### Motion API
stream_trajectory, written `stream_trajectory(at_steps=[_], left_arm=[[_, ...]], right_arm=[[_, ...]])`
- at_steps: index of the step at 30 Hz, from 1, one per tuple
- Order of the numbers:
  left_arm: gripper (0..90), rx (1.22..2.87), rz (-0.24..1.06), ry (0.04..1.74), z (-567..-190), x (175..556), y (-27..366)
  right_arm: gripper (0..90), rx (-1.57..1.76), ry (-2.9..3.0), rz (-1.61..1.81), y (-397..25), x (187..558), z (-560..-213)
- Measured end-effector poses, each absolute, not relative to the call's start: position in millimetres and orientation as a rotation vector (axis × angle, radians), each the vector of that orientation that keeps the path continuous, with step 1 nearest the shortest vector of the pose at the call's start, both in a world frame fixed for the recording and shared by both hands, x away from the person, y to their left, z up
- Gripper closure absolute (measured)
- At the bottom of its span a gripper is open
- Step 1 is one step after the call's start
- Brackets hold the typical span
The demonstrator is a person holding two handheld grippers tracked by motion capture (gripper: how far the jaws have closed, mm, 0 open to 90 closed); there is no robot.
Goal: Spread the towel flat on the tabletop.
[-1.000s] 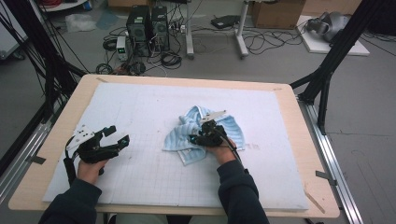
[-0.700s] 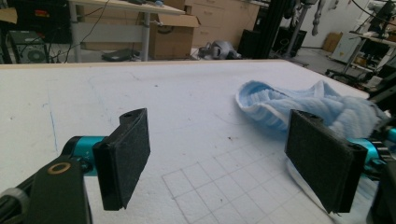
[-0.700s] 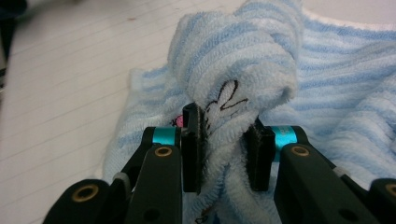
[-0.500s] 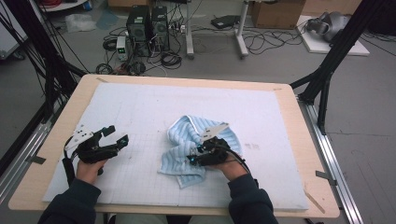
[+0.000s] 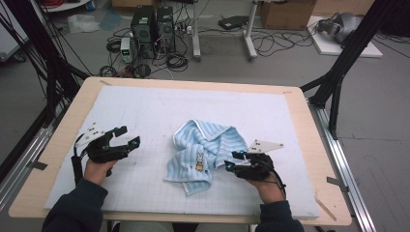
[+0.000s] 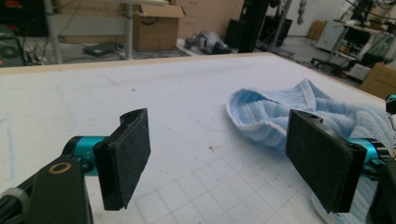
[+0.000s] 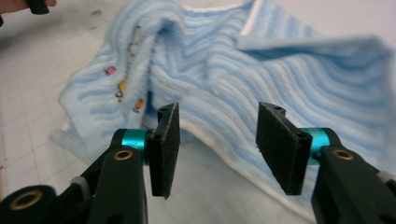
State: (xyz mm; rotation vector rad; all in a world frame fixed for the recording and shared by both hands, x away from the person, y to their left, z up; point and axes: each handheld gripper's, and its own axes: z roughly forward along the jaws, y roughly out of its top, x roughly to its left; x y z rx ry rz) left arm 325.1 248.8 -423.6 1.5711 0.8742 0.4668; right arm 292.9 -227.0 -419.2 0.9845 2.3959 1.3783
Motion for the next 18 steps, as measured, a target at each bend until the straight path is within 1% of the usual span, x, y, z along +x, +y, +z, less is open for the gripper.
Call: stream_trajectory(at_steps=[3,4,5,8,9,10,14,18], left_arm=[[24.3,1.641,0.419,0.851,-415.7,343.8,230.1],[24.9,1.641,0.419,0.851,-415.7,343.8,230.1],[26.0,1.667,0.408,0.838,-412.7,349.7,222.2],[27.2,1.721,0.387,0.804,-407.7,360.9,204.0],[30.4,1.752,0.346,0.792,-407.2,369.0,190.5],[30.6,1.752,0.346,0.792,-407.2,369.0,190.5],[31.3,1.845,0.289,0.788,-410.9,386.4,163.7],[30.6,1.911,0.242,0.828,-421.6,404.3,142.9]], right_arm=[[43.9,1.032,2.338,1.357,-241.9,291.4,-418.0],[43.9,1.032,2.338,1.357,-241.9,291.4,-418.0],[42.9,1.05,2.313,1.343,-248.5,291.6,-416.6],[42.1,1.065,2.292,1.338,-253.9,292.3,-417.0],[42.1,1.084,2.284,1.334,-257.1,292.4,-417.8],[42.1,1.084,2.284,1.334,-257.1,292.4,-417.8],[41.6,1.097,2.282,1.31,-259.3,293.5,-420.3],[41.7,1.109,2.287,1.295,-257.5,293.9,-422.0]])
